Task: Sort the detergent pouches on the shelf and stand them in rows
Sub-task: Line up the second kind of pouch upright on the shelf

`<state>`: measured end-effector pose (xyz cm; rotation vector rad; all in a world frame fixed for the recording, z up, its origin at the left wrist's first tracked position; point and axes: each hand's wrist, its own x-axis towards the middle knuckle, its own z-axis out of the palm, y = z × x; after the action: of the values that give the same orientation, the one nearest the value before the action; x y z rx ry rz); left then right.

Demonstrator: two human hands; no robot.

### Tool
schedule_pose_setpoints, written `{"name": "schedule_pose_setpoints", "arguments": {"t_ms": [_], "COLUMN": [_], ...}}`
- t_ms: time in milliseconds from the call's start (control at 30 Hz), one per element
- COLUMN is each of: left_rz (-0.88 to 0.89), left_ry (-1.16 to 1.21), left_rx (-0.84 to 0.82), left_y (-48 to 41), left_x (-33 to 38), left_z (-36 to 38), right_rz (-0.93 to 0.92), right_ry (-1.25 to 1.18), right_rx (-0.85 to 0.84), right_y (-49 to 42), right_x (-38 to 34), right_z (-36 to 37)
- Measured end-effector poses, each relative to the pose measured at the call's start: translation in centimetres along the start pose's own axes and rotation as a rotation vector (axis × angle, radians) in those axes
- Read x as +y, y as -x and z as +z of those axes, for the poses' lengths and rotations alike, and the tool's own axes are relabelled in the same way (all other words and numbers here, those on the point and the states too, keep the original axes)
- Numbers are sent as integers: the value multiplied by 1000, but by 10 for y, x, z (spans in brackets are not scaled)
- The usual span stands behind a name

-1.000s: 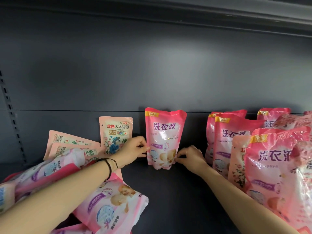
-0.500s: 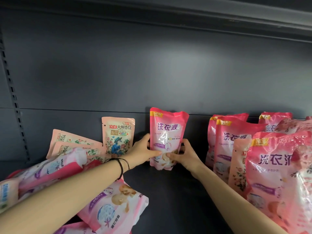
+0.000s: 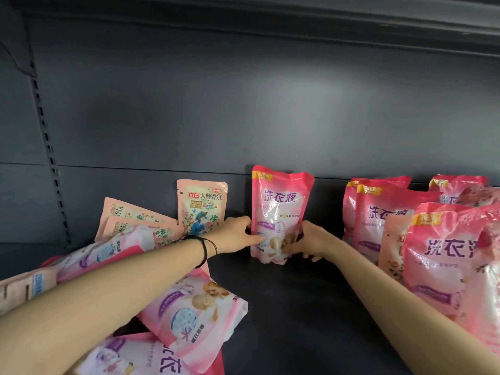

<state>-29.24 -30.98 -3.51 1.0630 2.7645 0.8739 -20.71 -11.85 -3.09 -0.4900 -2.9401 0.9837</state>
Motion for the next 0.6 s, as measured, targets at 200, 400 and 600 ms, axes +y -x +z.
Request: {"name": "schedule_pose_setpoints", "arguments": {"t_ms": [200, 400, 600], "left_rz": [98, 243, 289], "left_ry": [-689, -955, -1062], "left_rx": [-23, -39, -5], "left_y": [16, 46, 109], "left_x": [-1, 0, -13], "left_z": [-27, -60, -101], "right_rz": [70, -25, -189], "right_ry": [558, 836, 922], "right_rx": [-240, -285, -283], "right_y": [23, 42, 60], "right_x": [-35, -74, -111], "right_z": [-28, -32, -26]}}
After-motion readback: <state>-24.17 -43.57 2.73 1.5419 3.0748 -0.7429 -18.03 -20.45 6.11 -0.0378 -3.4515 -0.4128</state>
